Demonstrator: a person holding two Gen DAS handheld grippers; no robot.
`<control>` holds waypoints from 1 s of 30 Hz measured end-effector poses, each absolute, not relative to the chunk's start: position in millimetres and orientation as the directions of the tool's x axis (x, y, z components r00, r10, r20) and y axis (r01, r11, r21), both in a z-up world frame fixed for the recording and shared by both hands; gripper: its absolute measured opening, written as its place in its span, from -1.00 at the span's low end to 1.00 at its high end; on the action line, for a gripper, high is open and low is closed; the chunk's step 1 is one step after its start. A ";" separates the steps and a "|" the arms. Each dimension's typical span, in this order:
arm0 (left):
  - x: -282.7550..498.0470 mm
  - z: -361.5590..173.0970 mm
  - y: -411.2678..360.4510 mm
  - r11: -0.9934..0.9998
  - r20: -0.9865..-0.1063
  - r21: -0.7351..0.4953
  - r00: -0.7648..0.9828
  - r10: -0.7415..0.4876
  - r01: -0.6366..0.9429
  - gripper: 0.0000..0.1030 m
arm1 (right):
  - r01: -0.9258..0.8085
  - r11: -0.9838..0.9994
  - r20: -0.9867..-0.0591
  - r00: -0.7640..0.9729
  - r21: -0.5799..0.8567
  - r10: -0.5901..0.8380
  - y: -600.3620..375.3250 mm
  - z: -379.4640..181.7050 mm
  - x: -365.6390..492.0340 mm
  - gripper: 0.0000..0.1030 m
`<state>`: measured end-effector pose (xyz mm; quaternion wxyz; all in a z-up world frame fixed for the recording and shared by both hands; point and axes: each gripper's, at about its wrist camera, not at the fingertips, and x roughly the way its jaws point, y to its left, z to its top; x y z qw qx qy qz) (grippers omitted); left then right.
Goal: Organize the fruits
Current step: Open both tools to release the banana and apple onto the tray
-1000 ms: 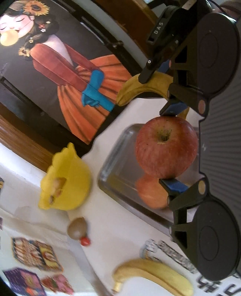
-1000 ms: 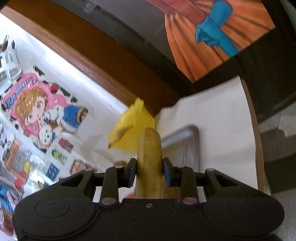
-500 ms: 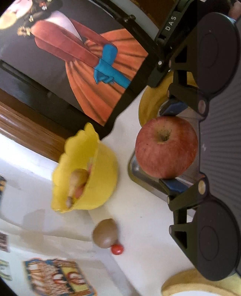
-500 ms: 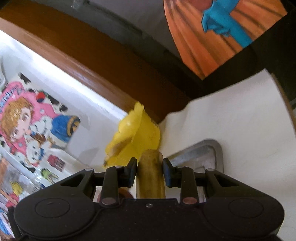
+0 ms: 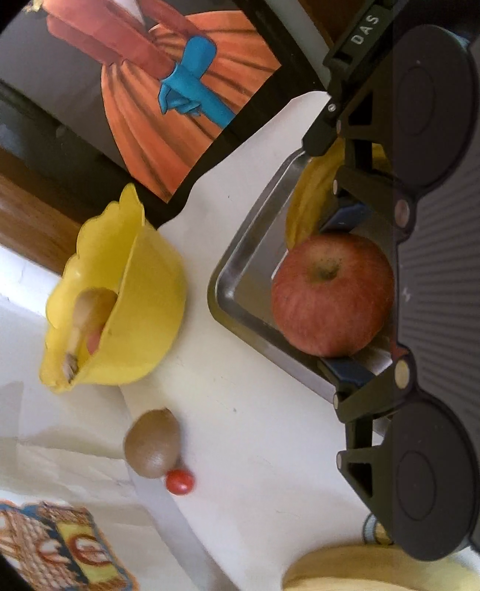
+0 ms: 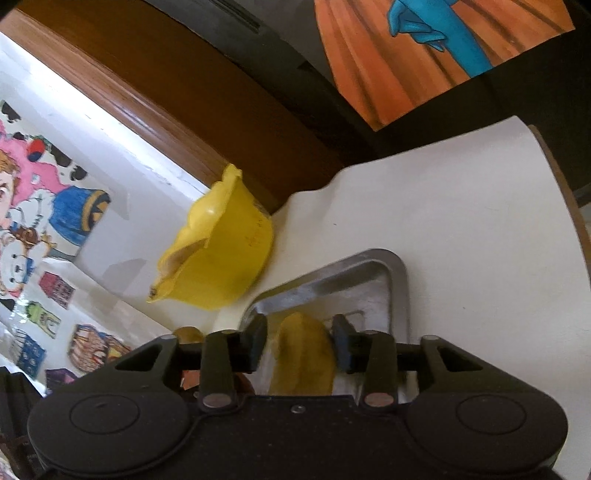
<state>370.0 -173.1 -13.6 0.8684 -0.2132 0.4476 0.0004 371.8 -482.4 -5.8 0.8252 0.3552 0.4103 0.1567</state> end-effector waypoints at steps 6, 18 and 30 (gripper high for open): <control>361.5 -1.2 -175.5 0.920 -0.734 -0.364 0.653 -0.189 -0.143 0.73 | 0.036 0.720 -0.576 0.629 0.693 0.523 -486.2 -6.2 361.3 0.22; 326.9 25.2 -151.2 0.909 -0.660 -0.384 0.737 -0.148 -0.161 0.99 | -0.033 0.800 -0.539 0.723 0.599 0.433 -482.2 31.8 319.6 0.90; 274.8 53.1 -105.7 0.943 -0.624 -0.325 0.766 -0.154 -0.075 0.99 | 0.003 0.904 -0.516 0.822 0.427 0.241 -446.6 86.9 233.9 0.99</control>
